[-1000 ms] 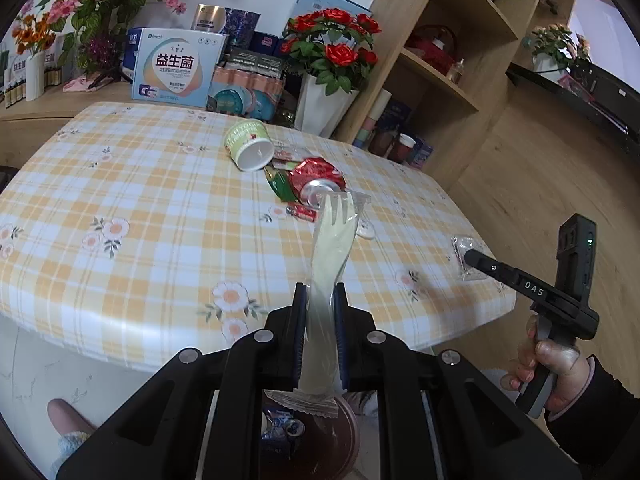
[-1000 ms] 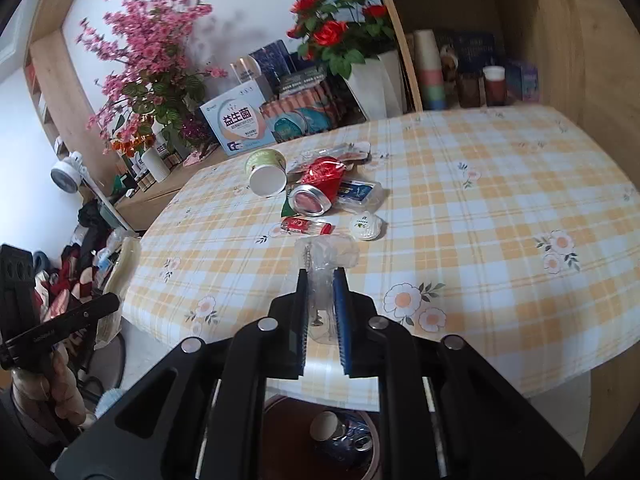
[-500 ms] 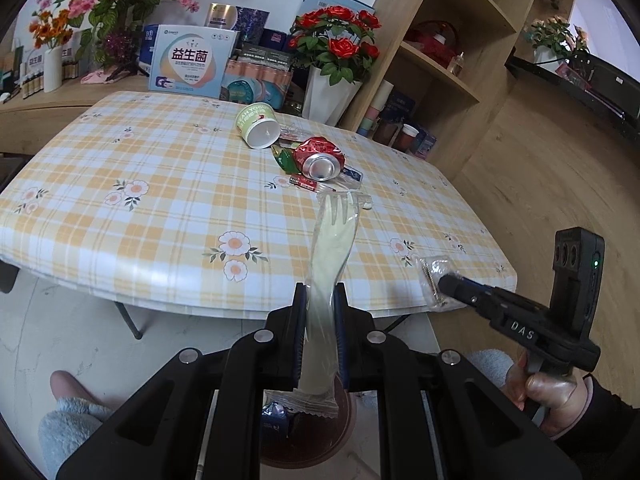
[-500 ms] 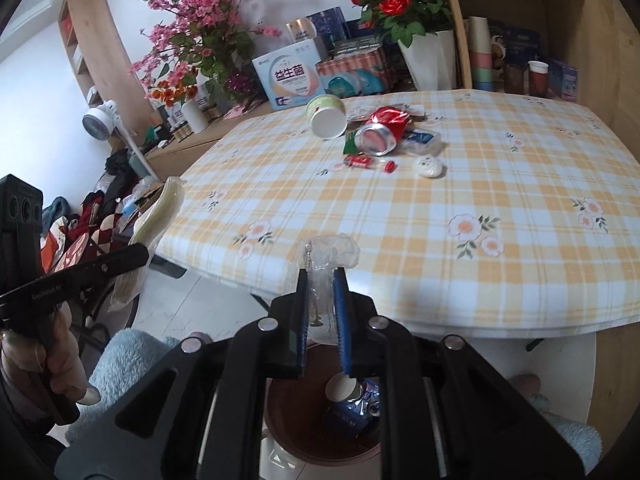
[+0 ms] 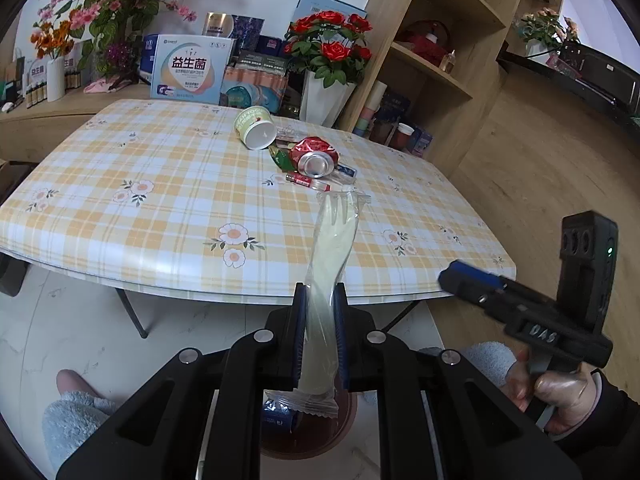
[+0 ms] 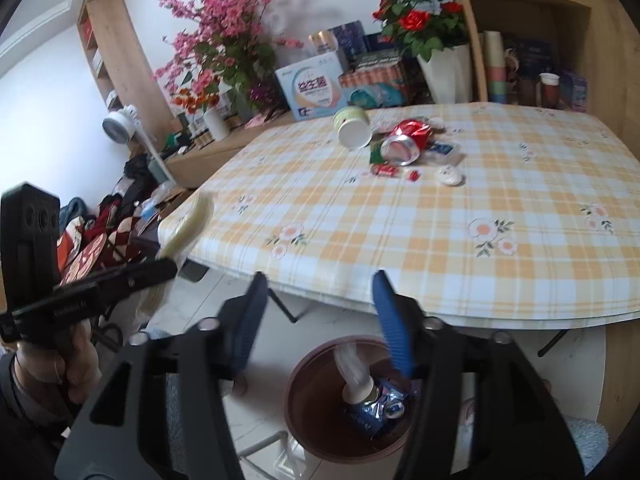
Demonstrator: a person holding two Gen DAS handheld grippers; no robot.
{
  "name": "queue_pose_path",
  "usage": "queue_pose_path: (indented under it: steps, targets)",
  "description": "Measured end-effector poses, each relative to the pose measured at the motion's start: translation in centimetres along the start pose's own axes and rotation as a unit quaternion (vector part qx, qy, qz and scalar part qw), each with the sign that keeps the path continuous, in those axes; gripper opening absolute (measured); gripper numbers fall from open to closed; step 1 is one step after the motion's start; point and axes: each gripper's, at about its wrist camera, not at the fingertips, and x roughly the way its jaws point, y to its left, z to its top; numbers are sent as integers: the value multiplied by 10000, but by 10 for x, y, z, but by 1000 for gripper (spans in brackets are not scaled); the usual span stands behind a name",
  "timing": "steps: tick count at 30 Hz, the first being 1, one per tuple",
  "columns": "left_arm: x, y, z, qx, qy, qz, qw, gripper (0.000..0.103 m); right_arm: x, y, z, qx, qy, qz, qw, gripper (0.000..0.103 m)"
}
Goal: Collect trash
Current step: 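Carry both items to the bin while the right tool releases the wrapper inside, then lower the left tool over the bin and release the fork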
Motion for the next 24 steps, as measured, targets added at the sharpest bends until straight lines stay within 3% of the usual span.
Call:
queue_pose_path:
  steps: [2, 11, 24]
  targets:
    - [3, 2, -3, 4, 1, 19, 10000, 13, -7, -8, 4, 216, -251, -183, 9993, 95]
    - [26, 5, -16, 110, 337, 14, 9994, 13, -29, -35, 20, 462, -935, -989, 9896, 97]
    - [49, -23, -29, 785, 744, -271, 9938, 16, -14, -46, 13, 514, -716, -1127, 9897, 97]
